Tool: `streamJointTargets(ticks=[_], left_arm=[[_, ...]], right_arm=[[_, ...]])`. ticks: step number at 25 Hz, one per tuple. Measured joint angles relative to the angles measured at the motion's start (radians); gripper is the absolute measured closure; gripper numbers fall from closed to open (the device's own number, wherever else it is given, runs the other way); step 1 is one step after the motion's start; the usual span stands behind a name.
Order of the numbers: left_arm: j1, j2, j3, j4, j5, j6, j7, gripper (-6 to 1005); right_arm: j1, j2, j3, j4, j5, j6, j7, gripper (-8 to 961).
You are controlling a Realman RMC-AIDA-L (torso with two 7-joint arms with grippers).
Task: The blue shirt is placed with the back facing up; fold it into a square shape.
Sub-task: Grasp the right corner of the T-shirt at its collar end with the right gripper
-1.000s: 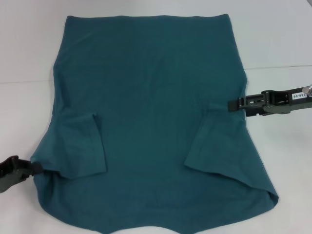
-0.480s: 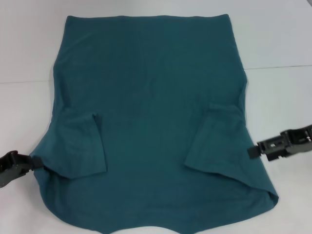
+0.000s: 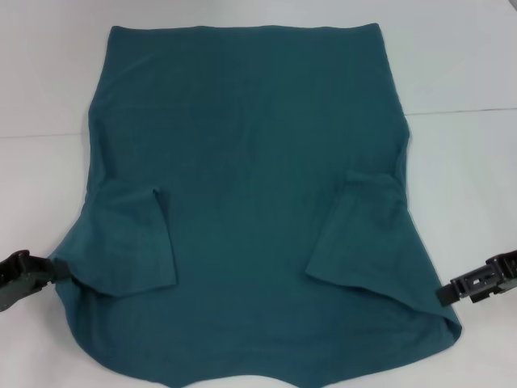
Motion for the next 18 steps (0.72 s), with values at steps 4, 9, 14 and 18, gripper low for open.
streamJointTargets(ticks=[4,9,14,18], left_arm=[[0.0,0.0,-0.001,0.0,0.0,-0.001,-0.001,998],[0.0,-0.001,0.001,0.0,-0.003,-0.001,0.0,998],[0.0,-0.002,0.002,0.0,-0.004,-0.004,-0.004,998],[0.001,-0.002,0.002,0.0,-0.004,-0.004,-0.005,998]], right_arm=[[-0.004,0.011,-0.011,0.0,-0.031,0.009,-0.023,28],[-0.005,0.024,-0.012,0.002,-0.063,0.025,-0.025,28],[-0.003,0.033,-0.024,0.003,-0.065,0.03,-0.026,29],[0.003,0.039,-0.047,0.006,-0.066,0.036,-0.025,29]])
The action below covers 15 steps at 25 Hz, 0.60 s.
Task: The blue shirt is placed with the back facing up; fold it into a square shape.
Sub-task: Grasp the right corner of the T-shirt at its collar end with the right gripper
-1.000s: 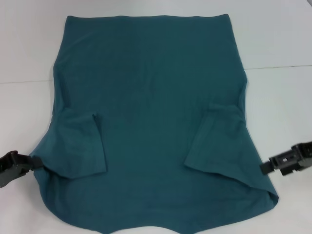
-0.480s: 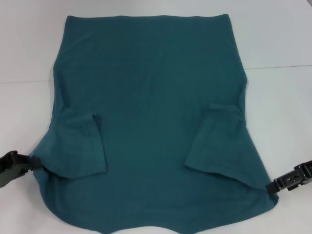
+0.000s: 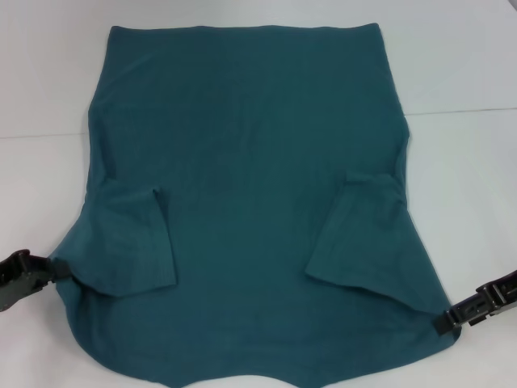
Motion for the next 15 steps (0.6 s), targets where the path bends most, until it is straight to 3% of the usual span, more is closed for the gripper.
streamJointTargets(ticks=[15], left_arm=[[0.004,-0.001,0.001,0.0,-0.001,0.001,0.0,998]], right_arm=[[0.01,0.01,-0.059,0.002,-0.003,0.035,0.019,28]])
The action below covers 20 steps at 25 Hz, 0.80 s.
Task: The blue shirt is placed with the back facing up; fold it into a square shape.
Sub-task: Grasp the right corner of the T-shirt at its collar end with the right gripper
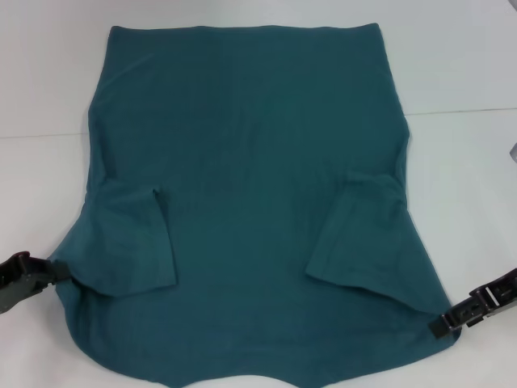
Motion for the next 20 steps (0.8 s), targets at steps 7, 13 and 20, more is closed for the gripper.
streamJointTargets(ticks=[7,13,20], left_arm=[[0.0,-0.001,0.001,0.0,0.0,0.001,-0.001,998],[0.0,-0.001,-0.001,-0.001,0.0,0.001,-0.001,999],[0.001,-0.002,-0.002,-0.002,0.0,0.0,-0.001,999]], right_arm=[[0.004,0.009,-0.021,0.003,0.0,0.009,0.001,29],[0.007,0.015,-0.038,0.005,-0.004,0.025,0.013,28],[0.014,0.028,-0.038,0.005,-0.015,0.026,0.016,28]])
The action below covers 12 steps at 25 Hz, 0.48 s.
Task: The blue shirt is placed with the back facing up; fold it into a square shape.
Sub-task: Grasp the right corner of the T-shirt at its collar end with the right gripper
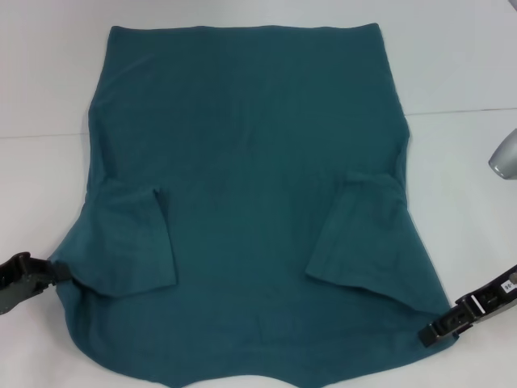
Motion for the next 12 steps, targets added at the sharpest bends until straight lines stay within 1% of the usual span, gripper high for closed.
streamJointTargets(ticks=[10,12], left_arm=[[-0.009,0.003,0.001,-0.024,0.0,-0.011,0.005,998],[-0.01,0.003,0.002,-0.024,0.0,-0.012,0.005,998]], right_arm=[[0.026,0.032,-0.002,0.001,-0.01,0.0,0.003,29],[0.031,0.034,-0.002,0.001,-0.007,0.0,0.003,30]])
